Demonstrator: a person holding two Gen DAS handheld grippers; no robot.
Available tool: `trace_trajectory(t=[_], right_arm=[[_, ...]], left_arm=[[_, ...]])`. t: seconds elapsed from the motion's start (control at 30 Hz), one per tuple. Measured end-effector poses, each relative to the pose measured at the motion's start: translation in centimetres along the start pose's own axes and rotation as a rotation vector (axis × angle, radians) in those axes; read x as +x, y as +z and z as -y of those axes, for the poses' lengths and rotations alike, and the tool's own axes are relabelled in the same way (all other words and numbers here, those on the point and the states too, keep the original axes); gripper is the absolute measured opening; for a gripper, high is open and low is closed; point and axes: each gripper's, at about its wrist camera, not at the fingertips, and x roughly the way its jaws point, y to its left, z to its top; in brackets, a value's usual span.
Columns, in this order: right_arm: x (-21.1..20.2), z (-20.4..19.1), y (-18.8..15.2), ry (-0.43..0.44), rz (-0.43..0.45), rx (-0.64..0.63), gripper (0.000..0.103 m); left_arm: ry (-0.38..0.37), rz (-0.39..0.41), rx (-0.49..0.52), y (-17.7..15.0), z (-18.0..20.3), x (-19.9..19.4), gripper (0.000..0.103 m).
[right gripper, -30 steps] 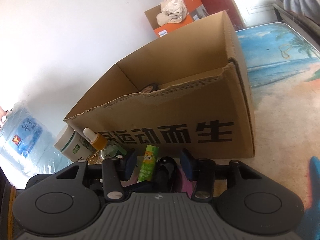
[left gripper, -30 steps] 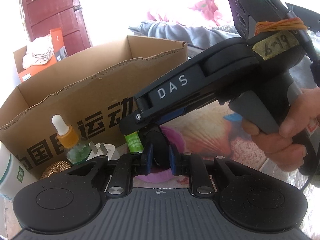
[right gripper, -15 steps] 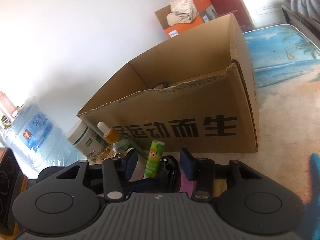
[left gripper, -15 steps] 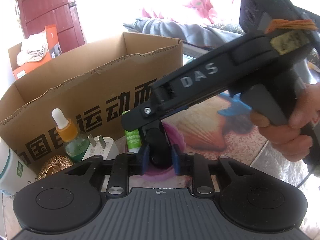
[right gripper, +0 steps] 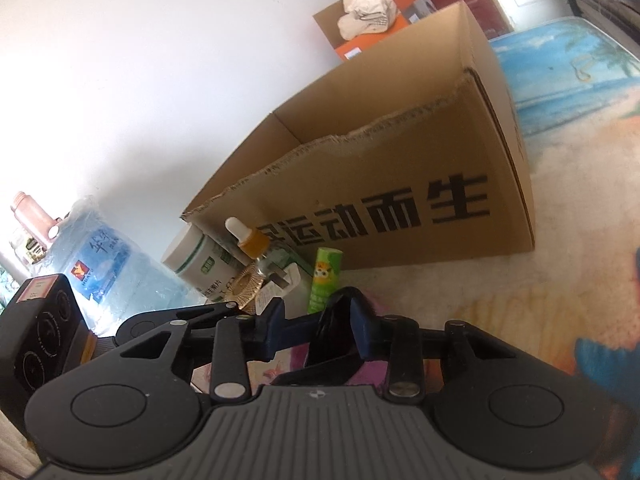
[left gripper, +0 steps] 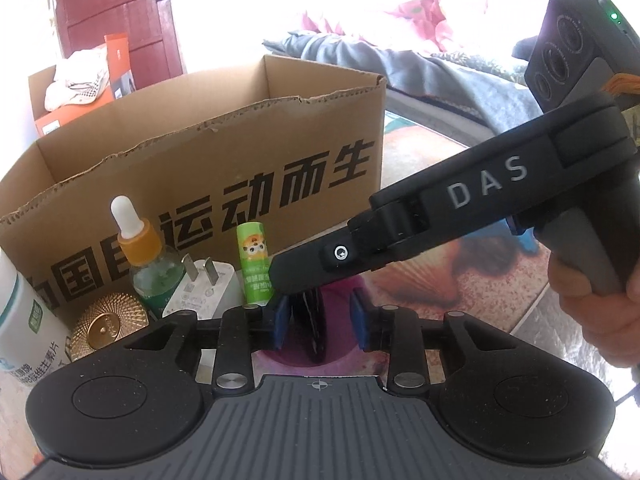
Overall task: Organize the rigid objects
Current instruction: 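Lift the black cylinder out of the pink cup with the right tool, then carry the black cylinder into the box and open the right tool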
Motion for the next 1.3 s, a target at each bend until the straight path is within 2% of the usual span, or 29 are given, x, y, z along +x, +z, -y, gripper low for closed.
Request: trace_trajectory(t=[0.1, 0.23, 0.33, 0.63, 0.83, 1.07, 1.3], right_arm=[[0.3, 0.6, -0.1, -0.023, -0.008, 0.047, 0.026], [0.8, 1.7, -0.5, -0.007, -0.018, 0.135, 0.024], [0.9, 1.8, -0.7, 0.002, -0.008, 0.145, 0.024], [0.6, 4.9, -1.9, 0.132, 0.058, 0.323, 0.021], [-0.4, 3.8, -1.6, 0.136, 0.089, 0.286, 0.022], [-2.3, 0.3, -0.1, 0.112, 0.135, 0.194, 0.022], [-3.3, -4.5, 4.2, 0.136, 0.174, 0.077, 0.022]], left_arm=[[0.001, 0.006, -0.003, 0.0, 0.0, 0.0, 0.031], [-0.004, 0.002, -0.007, -0.2, -0.1, 0.0, 0.03], [-0.002, 0.003, -0.007, -0.1, -0.2, 0.0, 0.03], [0.0, 0.014, -0.01, -0.1, -0.4, -0.3, 0.026], [0.012, 0.043, 0.0, 0.3, -0.2, -1.4, 0.026], [0.018, 0.106, -0.009, 1.5, -0.4, -3.9, 0.026], [0.055, 0.191, -0.025, 4.5, -2.1, -7.4, 0.026]])
